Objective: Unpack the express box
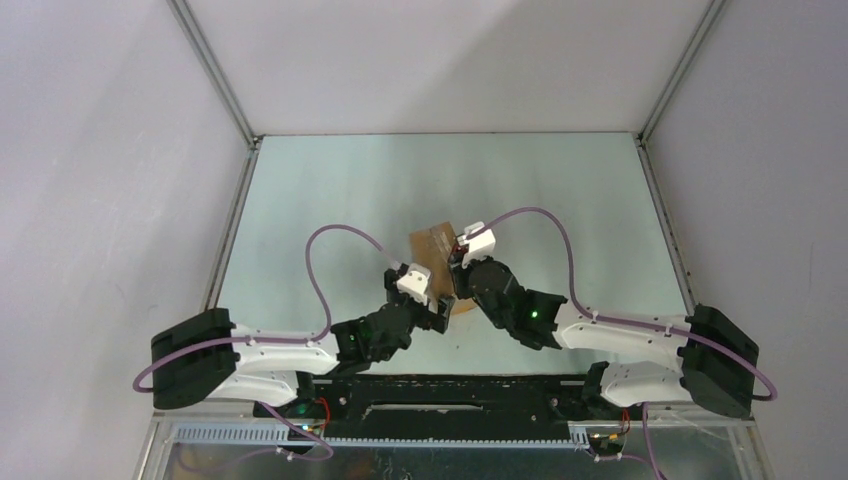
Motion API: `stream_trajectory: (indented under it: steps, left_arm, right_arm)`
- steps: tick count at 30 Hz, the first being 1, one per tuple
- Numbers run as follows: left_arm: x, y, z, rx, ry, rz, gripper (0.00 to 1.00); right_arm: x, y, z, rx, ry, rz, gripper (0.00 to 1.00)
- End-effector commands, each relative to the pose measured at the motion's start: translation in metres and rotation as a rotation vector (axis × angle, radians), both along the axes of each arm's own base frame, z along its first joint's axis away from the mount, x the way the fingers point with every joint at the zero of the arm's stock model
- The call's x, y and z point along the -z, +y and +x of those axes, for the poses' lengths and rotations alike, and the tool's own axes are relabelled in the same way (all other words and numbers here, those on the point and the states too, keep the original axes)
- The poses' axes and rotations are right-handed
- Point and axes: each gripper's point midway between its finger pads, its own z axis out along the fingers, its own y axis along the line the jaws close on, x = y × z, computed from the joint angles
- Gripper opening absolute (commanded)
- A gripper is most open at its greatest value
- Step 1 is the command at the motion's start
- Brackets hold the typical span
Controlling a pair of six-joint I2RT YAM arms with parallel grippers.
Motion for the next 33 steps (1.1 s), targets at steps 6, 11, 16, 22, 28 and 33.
stream_trajectory:
  steps: [6,11,16,22,28,33]
  left_arm:
    - [-0.016,0.039,0.037,-0.298,-0.021,-0.015,0.99]
    - [-0.014,0.041,0.040,-0.316,0.010,-0.045,0.99]
    - [-0.022,0.038,0.039,-0.306,0.039,-0.059,0.99]
    - [-0.030,0.039,0.031,-0.284,0.114,-0.112,1.00]
    - [-0.038,0.042,0.023,-0.258,0.190,-0.179,1.00]
    - [-0.052,0.062,0.030,-0.326,0.267,-0.325,1.00]
  right_arm:
    - [-0.007,0.012,-0.022,-0.098,0.036,0.000,0.00]
    - [0.006,0.015,-0.028,-0.098,0.069,-0.018,0.00]
    - [0.014,0.021,-0.024,-0.103,0.064,-0.029,0.00]
    - [0.010,0.023,-0.007,-0.080,0.045,0.007,0.00]
    - [0.006,0.025,0.000,-0.074,0.031,0.028,0.00]
    - [0.009,0.026,-0.001,-0.078,0.040,0.031,0.00]
